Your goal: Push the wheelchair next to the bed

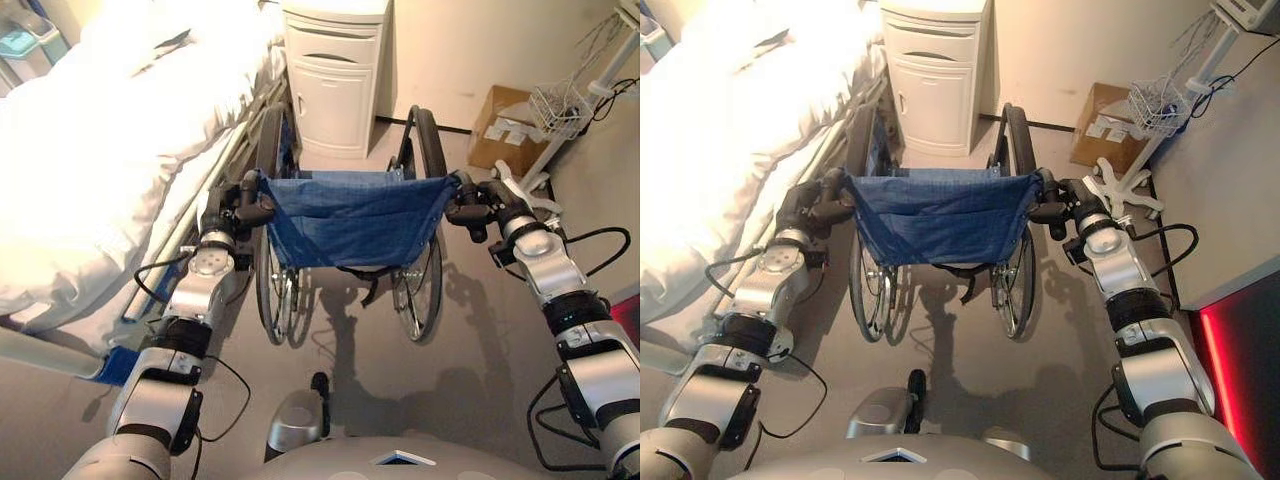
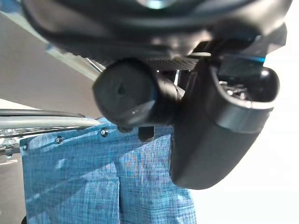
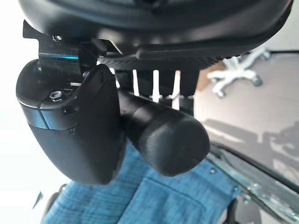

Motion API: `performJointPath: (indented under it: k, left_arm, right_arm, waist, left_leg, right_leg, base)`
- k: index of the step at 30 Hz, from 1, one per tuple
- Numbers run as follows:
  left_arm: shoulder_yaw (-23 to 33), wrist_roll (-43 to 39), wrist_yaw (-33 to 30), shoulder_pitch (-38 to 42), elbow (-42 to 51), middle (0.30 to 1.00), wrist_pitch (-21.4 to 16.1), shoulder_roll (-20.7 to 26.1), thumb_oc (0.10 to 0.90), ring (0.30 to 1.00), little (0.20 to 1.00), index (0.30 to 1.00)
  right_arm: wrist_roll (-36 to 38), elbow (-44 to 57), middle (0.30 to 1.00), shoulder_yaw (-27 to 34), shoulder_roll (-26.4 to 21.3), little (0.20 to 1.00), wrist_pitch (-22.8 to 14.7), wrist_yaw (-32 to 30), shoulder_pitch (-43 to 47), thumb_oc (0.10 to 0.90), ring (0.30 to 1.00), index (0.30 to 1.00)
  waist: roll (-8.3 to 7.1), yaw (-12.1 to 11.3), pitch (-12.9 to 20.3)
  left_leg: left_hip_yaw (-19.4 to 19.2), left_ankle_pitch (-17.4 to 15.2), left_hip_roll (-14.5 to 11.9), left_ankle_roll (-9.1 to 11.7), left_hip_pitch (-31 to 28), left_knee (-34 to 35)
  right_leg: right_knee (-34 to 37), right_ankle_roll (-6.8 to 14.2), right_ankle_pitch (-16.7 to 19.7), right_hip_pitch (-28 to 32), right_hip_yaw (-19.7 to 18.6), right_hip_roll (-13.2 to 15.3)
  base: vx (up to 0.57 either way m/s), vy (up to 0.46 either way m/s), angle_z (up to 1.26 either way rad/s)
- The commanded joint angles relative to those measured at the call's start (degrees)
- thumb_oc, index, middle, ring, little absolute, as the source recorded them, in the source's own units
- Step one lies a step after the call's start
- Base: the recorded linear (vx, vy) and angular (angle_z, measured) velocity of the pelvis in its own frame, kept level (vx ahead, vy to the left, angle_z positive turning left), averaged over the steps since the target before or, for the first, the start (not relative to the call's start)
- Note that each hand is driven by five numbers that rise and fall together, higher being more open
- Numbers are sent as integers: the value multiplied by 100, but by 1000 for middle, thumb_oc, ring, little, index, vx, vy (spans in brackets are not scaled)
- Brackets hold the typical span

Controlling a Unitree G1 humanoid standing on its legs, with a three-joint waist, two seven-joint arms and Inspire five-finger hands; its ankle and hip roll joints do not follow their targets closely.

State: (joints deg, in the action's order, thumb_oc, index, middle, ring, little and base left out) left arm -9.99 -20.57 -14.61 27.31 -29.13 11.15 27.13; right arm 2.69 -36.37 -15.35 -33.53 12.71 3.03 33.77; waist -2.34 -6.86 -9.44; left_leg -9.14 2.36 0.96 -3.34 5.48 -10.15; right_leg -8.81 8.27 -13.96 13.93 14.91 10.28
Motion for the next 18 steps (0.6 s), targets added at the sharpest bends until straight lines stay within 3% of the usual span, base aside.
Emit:
performJointPath:
  k: [1,8,13,16,18]
  left_arm:
    - [-232,664,283,-383,-218,300,-487,466,400,300,300,300]
    - [-332,747,125,-285,-12,300,-370,430,400,300,300,300]
    - [-306,745,-20,-290,-87,300,-444,344,400,300,300,300]
    - [-303,555,-83,-200,-84,300,-471,385,400,300,300,300]
    - [-330,415,-108,-68,-58,300,-508,395,400,300,300,300]
  right_arm:
    - [-590,112,300,-625,-351,300,-545,222,-489,400,300,300]
    - [-643,-110,300,-525,-387,300,-618,176,-380,400,300,300]
    - [-736,-496,300,-715,-380,300,-665,290,111,400,300,300]
    - [-729,-591,300,-776,-450,300,-702,281,297,400,300,300]
    - [-683,-506,300,-815,-471,300,-593,155,331,400,300,300]
  waist:
    - [125,-223,-29]
    - [-40,-361,94]
    - [9,-323,-92]
    - [54,-140,-256]
    - [8,73,-371]
  left_leg:
    - [225,-163,-91,294,268,205]
    - [157,-264,257,87,323,305]
    - [107,-428,151,190,178,50]
    - [252,-582,222,160,-51,14]
    - [423,-897,405,61,-352,13]
  right_leg:
    - [-854,-117,443,-240,249,-130]
    - [-1285,5,1013,-277,218,-4]
    - [-177,-146,911,-699,272,-108]
    - [93,-117,1351,-1335,-3,-139]
    - [310,34,1953,-2013,-290,-89]
  base:
    - [274,240,-14]
    - [192,133,-7]
    - [182,-46,-14]
    - [170,-70,-27]
    - [209,-151,41]
